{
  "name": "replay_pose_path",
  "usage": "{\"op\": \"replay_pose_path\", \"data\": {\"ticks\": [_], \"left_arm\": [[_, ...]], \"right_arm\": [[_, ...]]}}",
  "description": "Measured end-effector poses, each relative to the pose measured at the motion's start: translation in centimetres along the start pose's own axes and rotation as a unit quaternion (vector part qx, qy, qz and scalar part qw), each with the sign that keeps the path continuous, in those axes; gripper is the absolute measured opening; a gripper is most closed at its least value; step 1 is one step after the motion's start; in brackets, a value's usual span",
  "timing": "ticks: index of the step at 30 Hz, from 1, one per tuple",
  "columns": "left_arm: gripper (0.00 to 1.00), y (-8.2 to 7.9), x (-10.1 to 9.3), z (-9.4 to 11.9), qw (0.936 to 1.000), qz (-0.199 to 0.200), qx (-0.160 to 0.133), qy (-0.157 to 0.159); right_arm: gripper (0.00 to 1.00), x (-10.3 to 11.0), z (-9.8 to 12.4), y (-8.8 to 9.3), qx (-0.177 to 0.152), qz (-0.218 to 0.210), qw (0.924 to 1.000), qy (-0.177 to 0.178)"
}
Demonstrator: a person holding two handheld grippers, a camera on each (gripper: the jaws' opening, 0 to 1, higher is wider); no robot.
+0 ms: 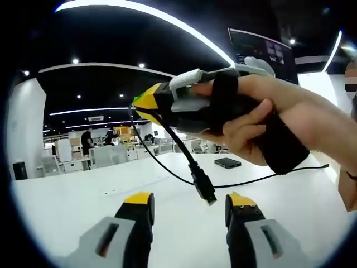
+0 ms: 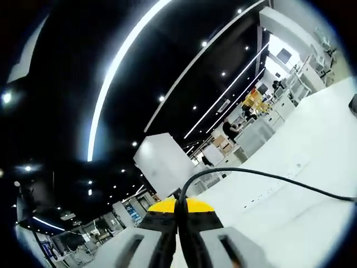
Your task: Find the data cable on the table. Grasp the USB connector end of the cable and insert it into the USB port on the table
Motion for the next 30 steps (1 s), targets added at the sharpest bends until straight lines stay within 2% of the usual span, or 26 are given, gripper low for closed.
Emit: {"op": "replay_pose_path", "data": {"ticks": [7,11,16,24,26,30], "left_arm": [[0.39,0.1,-0.4,-0.6,0.9999,-0.012,0.001,-0.005],[0.28,-0.4,-0.5,-0.6,0.9987,-0.049,-0.008,-0.008],[0.22,-0.6,-0.8,-0.6,0.9968,-0.079,-0.01,0.0],[0.17,-0.6,-0.9,-0.6,0.9941,-0.108,-0.011,-0.001],[0.17,-0.6,-0.9,-0.5,0.9919,-0.127,-0.009,-0.002],[0.17,-0.6,-1.0,-0.5,0.9891,-0.147,-0.006,0.003]], "right_arm": [[0.05,0.1,0.1,0.2,-0.008,-0.012,0.9999,0.005],[0.05,0.1,0.2,0.2,-0.02,-0.016,0.9996,0.011],[0.05,0.0,0.2,0.1,-0.035,-0.027,0.9989,0.017],[0.05,0.0,0.6,-0.6,-0.067,-0.01,0.9969,0.04],[0.05,-0.1,0.9,-0.9,-0.082,0.008,0.9952,0.052],[0.05,-0.1,1.5,-1.2,-0.095,0.01,0.9936,0.06]]}}
Point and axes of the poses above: the point that each gripper's makers call its tool centre point, and the gripper's own axes: z roughly backward along the fingers, x roughly to its left, y roughly out of its underside, the point moved 9 cm from there along z, roughly backward along the fingers, and after that the axes turned 14 degrees about -x, right-handed, at the moved point
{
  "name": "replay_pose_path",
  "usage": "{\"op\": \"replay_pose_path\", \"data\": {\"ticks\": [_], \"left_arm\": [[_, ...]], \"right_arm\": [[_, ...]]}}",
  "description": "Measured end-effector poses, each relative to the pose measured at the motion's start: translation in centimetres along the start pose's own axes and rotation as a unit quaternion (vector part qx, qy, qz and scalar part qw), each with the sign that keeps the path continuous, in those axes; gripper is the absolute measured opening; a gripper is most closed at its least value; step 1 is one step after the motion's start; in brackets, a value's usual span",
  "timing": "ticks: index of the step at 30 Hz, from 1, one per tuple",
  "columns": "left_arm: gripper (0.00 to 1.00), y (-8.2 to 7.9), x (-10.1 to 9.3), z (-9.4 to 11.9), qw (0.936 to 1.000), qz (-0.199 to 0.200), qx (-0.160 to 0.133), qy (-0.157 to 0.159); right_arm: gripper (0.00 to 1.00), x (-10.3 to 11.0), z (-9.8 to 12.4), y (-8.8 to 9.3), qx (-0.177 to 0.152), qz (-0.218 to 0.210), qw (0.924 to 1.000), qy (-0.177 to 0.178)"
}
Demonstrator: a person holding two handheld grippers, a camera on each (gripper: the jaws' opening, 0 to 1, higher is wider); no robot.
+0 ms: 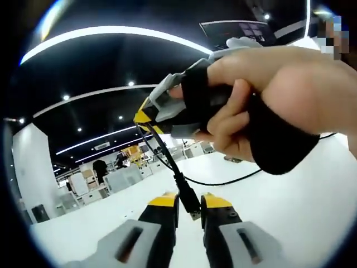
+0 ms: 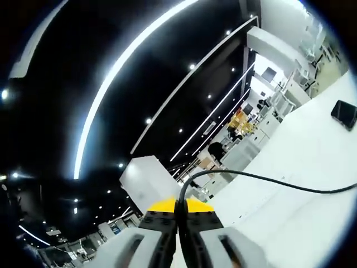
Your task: Find the data cable on the table. Grasp the USB connector end of the cable and insert it into the USB port on the table
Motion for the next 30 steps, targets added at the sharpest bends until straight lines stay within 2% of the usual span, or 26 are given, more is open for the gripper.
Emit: {"op": "replay_pose_path", "data": {"ticks": [6,15,20,30], "left_arm": [[0.16,0.0,-0.1,0.0,0.9999,-0.006,-0.002,0.011],[0.13,0.2,1.5,0.5,0.9997,0.009,-0.006,0.02],[0.12,0.5,1.9,0.6,0.999,0.019,-0.006,0.039],[0.12,0.9,2.6,0.6,0.9955,0.053,-0.009,0.078]], "right_arm": [[0.05,-0.1,0.4,-0.5,-0.012,0.042,0.999,0.01],[0.05,-0.5,0.8,-1.1,-0.026,0.035,0.9988,0.023],[0.05,-1.0,1.1,-1.2,-0.03,0.035,0.9984,0.032],[0.05,-1.3,1.2,-1.1,-0.021,0.03,0.9989,0.029]]}}
Point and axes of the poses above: the point that each gripper's makers call its tool centre point, and the gripper's own axes: z roughly backward along the fingers, x roughly to its left, y roughly out of its underside, the point moved 9 cm from there along z, roughly backward along the fingers, and after that the axes turned 14 degrees about -x, right-handed, at the moved point
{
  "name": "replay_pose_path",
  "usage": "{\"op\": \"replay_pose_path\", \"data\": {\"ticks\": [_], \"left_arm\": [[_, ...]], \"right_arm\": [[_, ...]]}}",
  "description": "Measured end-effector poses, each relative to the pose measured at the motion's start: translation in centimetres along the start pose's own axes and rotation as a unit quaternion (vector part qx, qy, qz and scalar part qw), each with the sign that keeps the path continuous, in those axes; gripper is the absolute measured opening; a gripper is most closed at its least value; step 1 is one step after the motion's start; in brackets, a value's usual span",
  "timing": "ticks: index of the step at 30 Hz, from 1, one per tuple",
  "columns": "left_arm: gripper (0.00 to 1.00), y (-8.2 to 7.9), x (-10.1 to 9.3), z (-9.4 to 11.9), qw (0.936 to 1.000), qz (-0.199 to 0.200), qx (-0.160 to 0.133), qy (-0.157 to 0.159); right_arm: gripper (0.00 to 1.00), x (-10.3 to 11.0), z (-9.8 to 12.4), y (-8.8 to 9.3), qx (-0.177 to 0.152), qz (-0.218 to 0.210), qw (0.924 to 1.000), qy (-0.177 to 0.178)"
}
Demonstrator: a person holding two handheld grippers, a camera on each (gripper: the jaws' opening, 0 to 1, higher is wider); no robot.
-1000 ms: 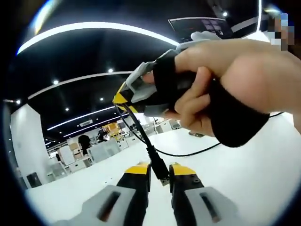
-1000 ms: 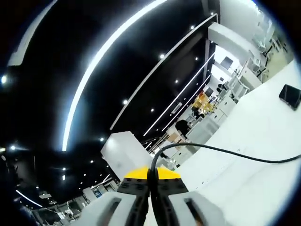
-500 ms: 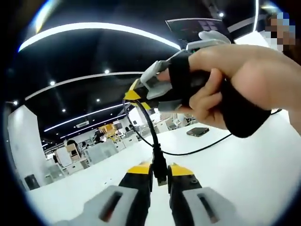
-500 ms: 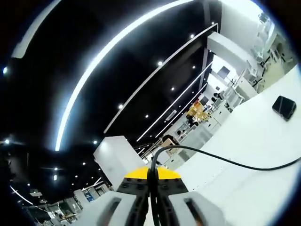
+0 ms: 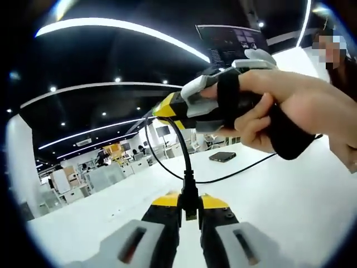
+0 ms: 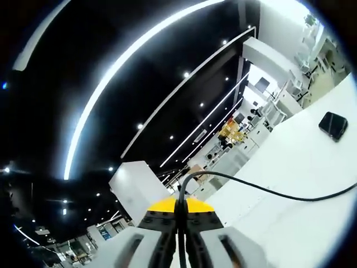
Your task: Find the data cable on the table. Grasp the USB connector end of the cable and insert it into the USB port on the table
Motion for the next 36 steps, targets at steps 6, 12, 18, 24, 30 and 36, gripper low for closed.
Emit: {"op": "replay_pose_path", "data": {"ticks": [6,12,18,24,30,36], "left_arm": [[0.12,0.1,0.5,0.0,0.9995,0.024,-0.004,0.021],[0.12,0.1,0.7,0.0,0.9979,0.052,-0.009,0.037],[0.12,-0.1,1.3,0.2,0.9952,0.087,-0.02,0.04],[0.12,-0.6,2.3,0.4,0.9904,0.122,-0.03,0.057],[0.12,-1.1,3.1,0.6,0.9811,0.168,-0.045,0.085],[0.12,-1.8,3.0,1.0,0.9696,0.205,-0.062,0.119]], "right_arm": [[0.06,-0.2,-0.2,-0.2,0.019,0.016,0.9993,-0.029],[0.08,-0.4,-0.2,-0.5,0.036,0.029,0.9971,-0.061],[0.13,-0.8,-0.2,-0.6,0.059,0.038,0.9934,-0.09],[0.14,-0.8,0.0,-0.4,0.107,0.02,0.9796,-0.169],[0.15,-1.2,-0.6,-0.4,0.155,-0.057,0.9551,-0.246],[0.15,-0.7,0.1,-0.4,0.181,-0.064,0.93,-0.313]]}}
Point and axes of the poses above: the point that each gripper's makers call its tool centre point, and the gripper's own axes: z roughly backward along the fingers, x roughly to its left, y roughly out of its underside, the point moved 9 cm from there along z, roughly backward along the fingers, and after that the axes turned 14 degrees about -x, right-handed, at the moved point
